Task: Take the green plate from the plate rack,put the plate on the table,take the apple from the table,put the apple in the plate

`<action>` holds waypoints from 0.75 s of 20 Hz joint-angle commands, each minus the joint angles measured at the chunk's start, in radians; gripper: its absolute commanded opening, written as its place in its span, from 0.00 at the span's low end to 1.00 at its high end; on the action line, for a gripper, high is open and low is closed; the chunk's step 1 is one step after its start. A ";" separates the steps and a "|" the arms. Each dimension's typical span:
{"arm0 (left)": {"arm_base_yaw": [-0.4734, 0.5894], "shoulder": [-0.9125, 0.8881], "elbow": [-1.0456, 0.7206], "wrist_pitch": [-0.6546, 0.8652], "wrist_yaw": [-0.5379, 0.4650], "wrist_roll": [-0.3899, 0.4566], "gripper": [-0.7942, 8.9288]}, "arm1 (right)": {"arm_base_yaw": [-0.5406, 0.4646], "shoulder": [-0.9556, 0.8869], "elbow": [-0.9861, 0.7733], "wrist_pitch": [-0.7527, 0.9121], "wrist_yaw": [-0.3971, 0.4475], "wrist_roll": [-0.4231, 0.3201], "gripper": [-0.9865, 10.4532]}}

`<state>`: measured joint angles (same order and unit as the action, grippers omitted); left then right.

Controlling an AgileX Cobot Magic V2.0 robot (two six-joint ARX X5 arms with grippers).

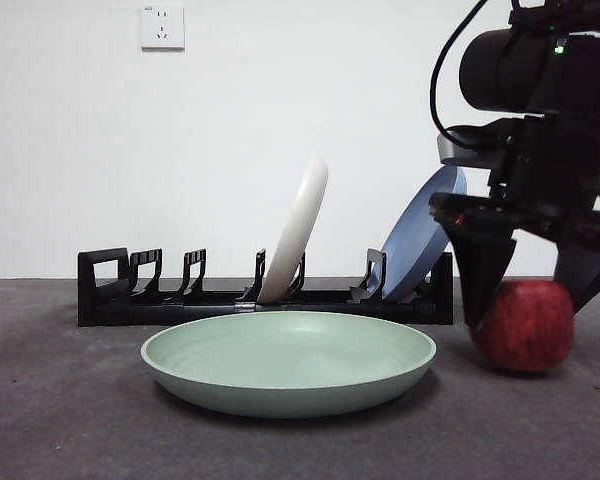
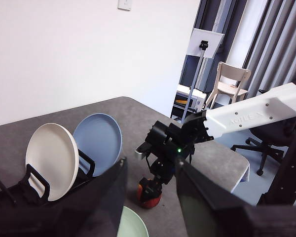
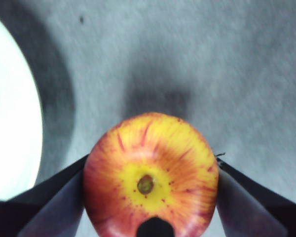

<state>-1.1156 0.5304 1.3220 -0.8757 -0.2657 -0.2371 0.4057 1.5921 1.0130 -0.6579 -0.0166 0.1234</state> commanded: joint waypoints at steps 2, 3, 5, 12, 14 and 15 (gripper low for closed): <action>-0.003 0.000 -0.004 0.002 0.003 -0.006 0.25 | 0.014 -0.050 0.096 -0.055 -0.087 0.006 0.08; -0.003 0.000 -0.004 0.000 0.003 -0.006 0.25 | 0.014 -0.065 0.127 -0.071 -0.161 0.008 0.08; -0.003 0.005 -0.004 -0.009 0.003 -0.006 0.25 | 0.035 -0.085 0.187 -0.075 -0.331 0.019 0.08; -0.003 0.088 -0.004 -0.278 0.000 -0.063 0.25 | 0.288 -0.084 0.273 -0.013 -0.264 0.060 0.08; -0.003 0.132 -0.004 -0.384 -0.014 -0.090 0.25 | 0.369 -0.082 0.273 0.024 -0.146 0.061 0.08; -0.003 0.154 -0.004 -0.440 -0.042 -0.107 0.25 | 0.406 -0.077 0.273 0.043 -0.079 0.061 0.08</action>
<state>-1.1156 0.6865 1.3220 -1.3102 -0.3019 -0.3180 0.8097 1.5032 1.2827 -0.6262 -0.1181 0.1726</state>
